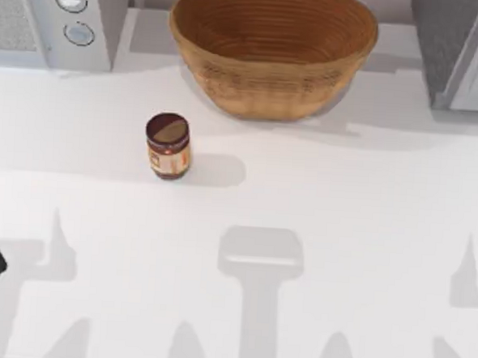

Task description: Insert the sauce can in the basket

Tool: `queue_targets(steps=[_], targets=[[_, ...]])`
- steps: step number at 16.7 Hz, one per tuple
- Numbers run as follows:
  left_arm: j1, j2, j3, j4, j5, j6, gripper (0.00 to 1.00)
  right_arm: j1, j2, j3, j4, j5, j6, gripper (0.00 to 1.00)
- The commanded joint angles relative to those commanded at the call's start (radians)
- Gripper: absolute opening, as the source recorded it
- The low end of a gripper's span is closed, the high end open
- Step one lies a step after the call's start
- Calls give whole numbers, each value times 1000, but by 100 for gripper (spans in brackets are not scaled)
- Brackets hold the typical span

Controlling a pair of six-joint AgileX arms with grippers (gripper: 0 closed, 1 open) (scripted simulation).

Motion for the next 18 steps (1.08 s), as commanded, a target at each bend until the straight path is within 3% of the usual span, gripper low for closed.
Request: queue_targets(steps=[4,8,12,18], targets=[[3,28,9,11,12,1,100,0,0,0,0,0,0,100],[13,201,71,80,98,8,100,0,0,0,0,0,0,100],[18,495,187,203,264,28,100,0,0,0,0,0,0,100],[16,1072,428,447,622,76,100,0,0,0,0,0,0,100]])
